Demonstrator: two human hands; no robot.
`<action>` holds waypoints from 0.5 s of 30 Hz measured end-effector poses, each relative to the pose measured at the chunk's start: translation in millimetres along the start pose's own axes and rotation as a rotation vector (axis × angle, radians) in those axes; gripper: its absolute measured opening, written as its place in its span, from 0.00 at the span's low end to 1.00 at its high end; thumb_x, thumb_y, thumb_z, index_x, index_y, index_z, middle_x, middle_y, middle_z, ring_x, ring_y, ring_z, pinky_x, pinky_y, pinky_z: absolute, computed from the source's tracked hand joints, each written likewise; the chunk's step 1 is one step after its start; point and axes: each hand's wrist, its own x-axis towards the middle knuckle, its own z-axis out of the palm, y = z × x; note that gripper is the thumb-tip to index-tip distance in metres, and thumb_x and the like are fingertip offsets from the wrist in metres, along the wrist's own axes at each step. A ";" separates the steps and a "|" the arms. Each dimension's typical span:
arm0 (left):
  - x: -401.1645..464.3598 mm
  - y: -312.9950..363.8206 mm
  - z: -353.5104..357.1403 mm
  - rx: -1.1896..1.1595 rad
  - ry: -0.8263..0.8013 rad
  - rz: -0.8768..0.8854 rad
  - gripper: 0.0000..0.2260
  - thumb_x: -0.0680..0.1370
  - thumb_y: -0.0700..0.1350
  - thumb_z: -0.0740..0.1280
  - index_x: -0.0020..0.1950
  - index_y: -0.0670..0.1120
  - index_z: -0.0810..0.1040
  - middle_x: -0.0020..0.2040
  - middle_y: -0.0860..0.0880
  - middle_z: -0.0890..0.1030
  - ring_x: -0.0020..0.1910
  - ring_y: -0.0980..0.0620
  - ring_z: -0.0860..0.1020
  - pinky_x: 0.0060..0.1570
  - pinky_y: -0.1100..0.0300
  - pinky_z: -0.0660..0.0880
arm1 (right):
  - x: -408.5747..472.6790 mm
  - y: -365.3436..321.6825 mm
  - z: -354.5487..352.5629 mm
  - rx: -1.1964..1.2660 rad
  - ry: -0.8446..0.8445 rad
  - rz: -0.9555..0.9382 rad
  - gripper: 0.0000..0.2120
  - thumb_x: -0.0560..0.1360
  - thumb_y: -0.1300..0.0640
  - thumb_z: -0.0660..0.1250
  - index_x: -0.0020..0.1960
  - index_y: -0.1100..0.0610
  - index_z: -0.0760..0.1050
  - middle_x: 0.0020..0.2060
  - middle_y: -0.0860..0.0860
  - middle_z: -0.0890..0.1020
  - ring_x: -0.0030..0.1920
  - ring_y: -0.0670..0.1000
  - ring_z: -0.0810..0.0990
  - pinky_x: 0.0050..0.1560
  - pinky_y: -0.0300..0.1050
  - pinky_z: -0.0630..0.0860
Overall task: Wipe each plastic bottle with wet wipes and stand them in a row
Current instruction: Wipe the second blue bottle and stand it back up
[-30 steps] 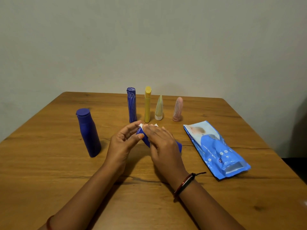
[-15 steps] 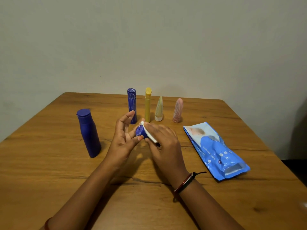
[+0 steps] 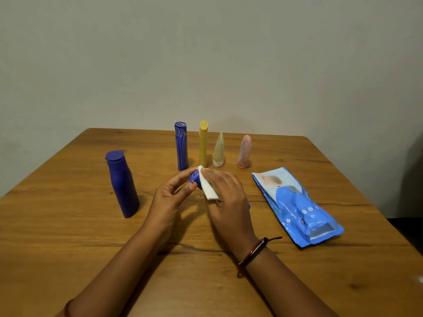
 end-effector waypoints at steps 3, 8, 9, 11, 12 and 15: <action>-1.7 2.1 4.2 -0.095 0.014 -0.040 0.20 0.70 0.42 0.67 0.63 0.49 0.78 0.59 0.54 0.81 0.62 0.57 0.77 0.61 0.56 0.71 | -0.7 0.9 2.0 -0.026 0.000 -0.005 0.25 0.72 0.66 0.67 0.68 0.55 0.71 0.61 0.49 0.77 0.62 0.45 0.71 0.61 0.44 0.72; -2.5 1.1 8.5 -0.117 0.049 -0.052 0.22 0.69 0.41 0.69 0.63 0.49 0.77 0.59 0.52 0.82 0.60 0.54 0.78 0.58 0.57 0.75 | -1.9 -0.4 5.9 -0.040 -0.027 -0.028 0.25 0.72 0.65 0.68 0.67 0.54 0.71 0.61 0.48 0.78 0.63 0.43 0.71 0.63 0.40 0.66; -2.3 0.9 8.5 -0.123 0.031 -0.052 0.23 0.70 0.41 0.68 0.65 0.49 0.75 0.59 0.52 0.82 0.60 0.54 0.79 0.59 0.57 0.76 | -1.7 -0.9 6.7 -0.044 -0.035 -0.030 0.24 0.73 0.64 0.68 0.68 0.54 0.71 0.61 0.48 0.78 0.63 0.43 0.70 0.63 0.40 0.66; -1.4 0.8 7.6 -0.155 -0.011 -0.039 0.24 0.72 0.39 0.67 0.68 0.49 0.72 0.60 0.48 0.81 0.60 0.51 0.79 0.59 0.56 0.77 | 0.5 -1.3 5.0 -0.022 -0.053 -0.014 0.23 0.74 0.61 0.68 0.68 0.53 0.70 0.61 0.48 0.77 0.62 0.42 0.71 0.63 0.40 0.68; -0.8 0.6 7.3 -0.174 -0.025 -0.031 0.26 0.72 0.38 0.66 0.70 0.50 0.70 0.60 0.46 0.81 0.60 0.49 0.79 0.59 0.56 0.76 | 2.3 -1.1 3.2 0.033 -0.066 0.014 0.22 0.75 0.60 0.67 0.68 0.53 0.71 0.61 0.47 0.78 0.62 0.42 0.72 0.62 0.39 0.70; 0.3 -0.1 5.8 -0.220 -0.034 -0.023 0.28 0.71 0.39 0.67 0.71 0.51 0.67 0.61 0.45 0.80 0.60 0.48 0.79 0.60 0.56 0.76 | 8.3 1.2 -2.4 0.265 -0.037 0.165 0.21 0.76 0.66 0.62 0.66 0.50 0.73 0.58 0.45 0.79 0.58 0.38 0.75 0.55 0.31 0.72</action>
